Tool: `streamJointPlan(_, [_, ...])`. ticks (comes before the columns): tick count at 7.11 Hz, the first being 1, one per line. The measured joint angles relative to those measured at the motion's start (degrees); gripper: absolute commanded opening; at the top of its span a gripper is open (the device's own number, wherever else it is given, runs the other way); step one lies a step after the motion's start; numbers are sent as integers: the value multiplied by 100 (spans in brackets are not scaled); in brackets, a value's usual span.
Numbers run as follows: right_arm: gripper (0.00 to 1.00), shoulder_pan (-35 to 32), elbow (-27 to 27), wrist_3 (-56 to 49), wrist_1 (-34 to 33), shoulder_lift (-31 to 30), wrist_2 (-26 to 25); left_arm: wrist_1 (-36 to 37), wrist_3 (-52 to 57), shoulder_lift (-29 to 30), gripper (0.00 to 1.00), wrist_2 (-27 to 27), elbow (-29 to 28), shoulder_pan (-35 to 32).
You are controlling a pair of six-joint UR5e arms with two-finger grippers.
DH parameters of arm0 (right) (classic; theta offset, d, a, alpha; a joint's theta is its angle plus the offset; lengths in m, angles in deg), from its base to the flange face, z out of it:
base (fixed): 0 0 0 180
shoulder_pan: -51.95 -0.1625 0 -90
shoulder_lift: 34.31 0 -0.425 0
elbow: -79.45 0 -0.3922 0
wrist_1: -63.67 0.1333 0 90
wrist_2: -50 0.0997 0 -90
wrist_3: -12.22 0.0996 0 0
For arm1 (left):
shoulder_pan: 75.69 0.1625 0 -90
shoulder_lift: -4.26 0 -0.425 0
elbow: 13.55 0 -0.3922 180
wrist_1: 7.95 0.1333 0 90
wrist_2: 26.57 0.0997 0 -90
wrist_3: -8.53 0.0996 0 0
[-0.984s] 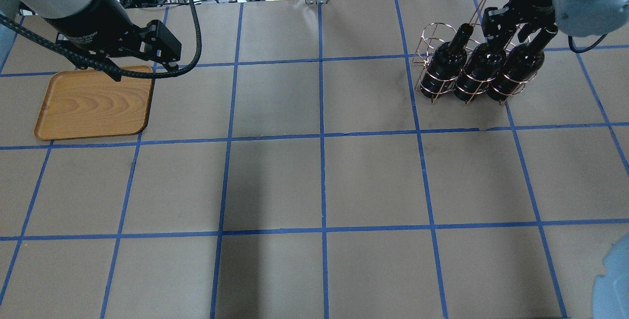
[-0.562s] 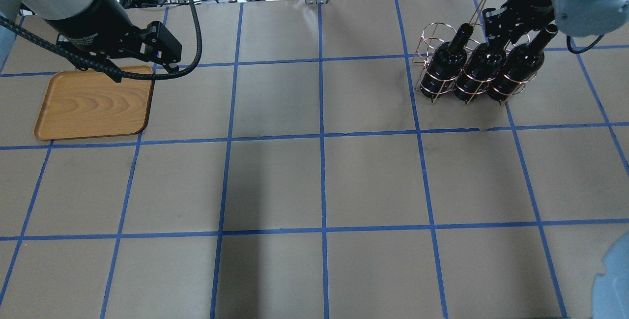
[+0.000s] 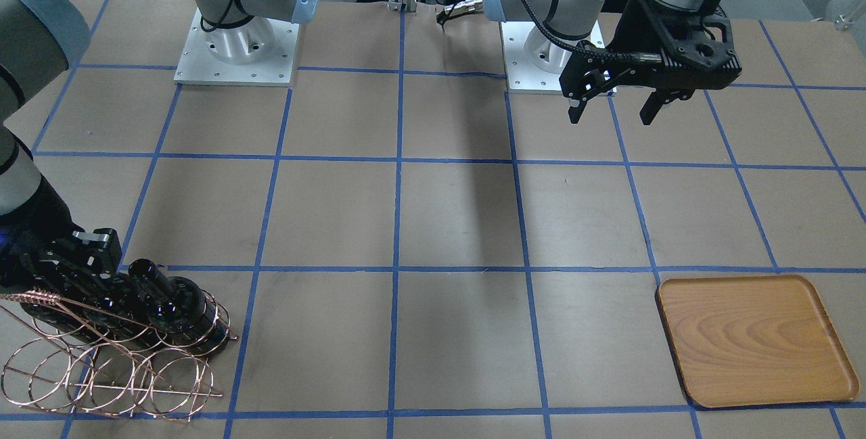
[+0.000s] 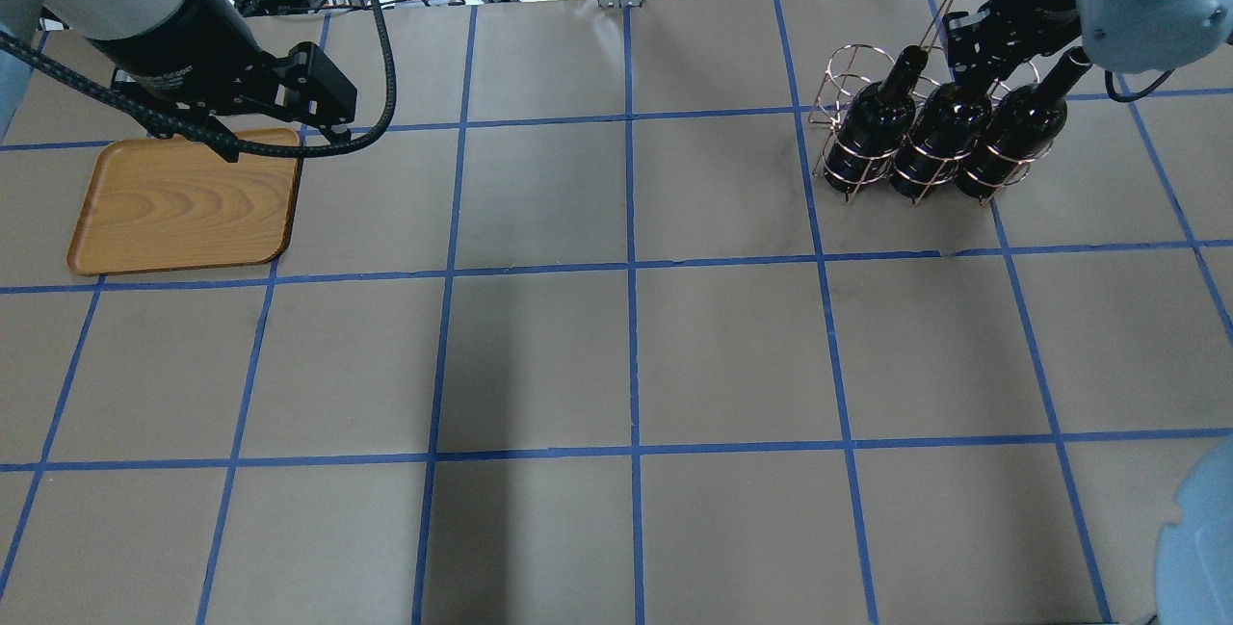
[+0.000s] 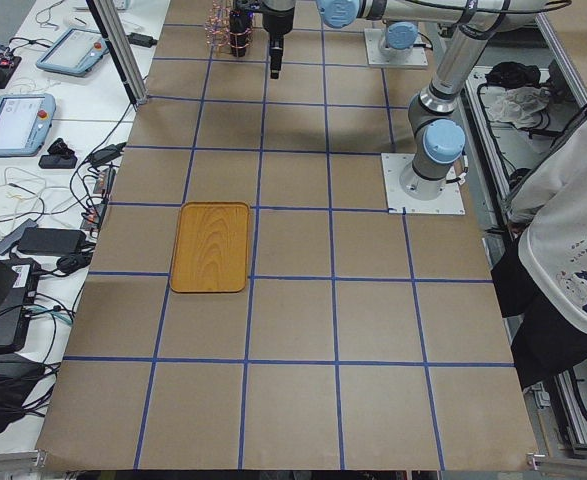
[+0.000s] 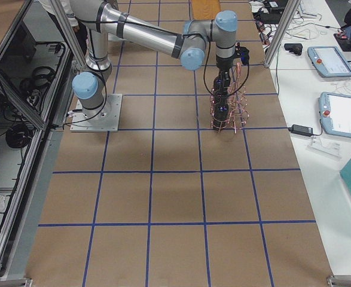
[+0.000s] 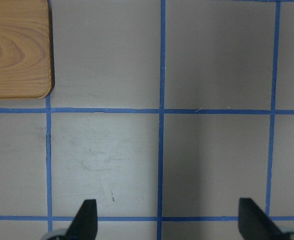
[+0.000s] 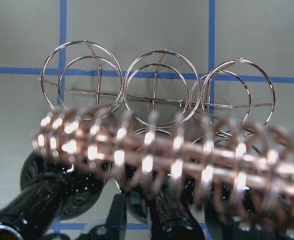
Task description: Take wine from basket and place on tray
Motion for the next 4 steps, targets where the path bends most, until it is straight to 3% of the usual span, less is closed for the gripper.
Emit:
streamJointPlan(1, [56, 0, -12, -5, -16, 3, -1, -1, -1, 0, 100, 0, 0, 0])
streamJointPlan(3, [34, 0, -11, -1, -33, 9, 1, -1, 3, 0, 100, 0, 0, 0])
streamJointPlan(4, [33, 0, -7, 7, -36, 9, 5, -1, 1, -1, 100, 0, 0, 0])
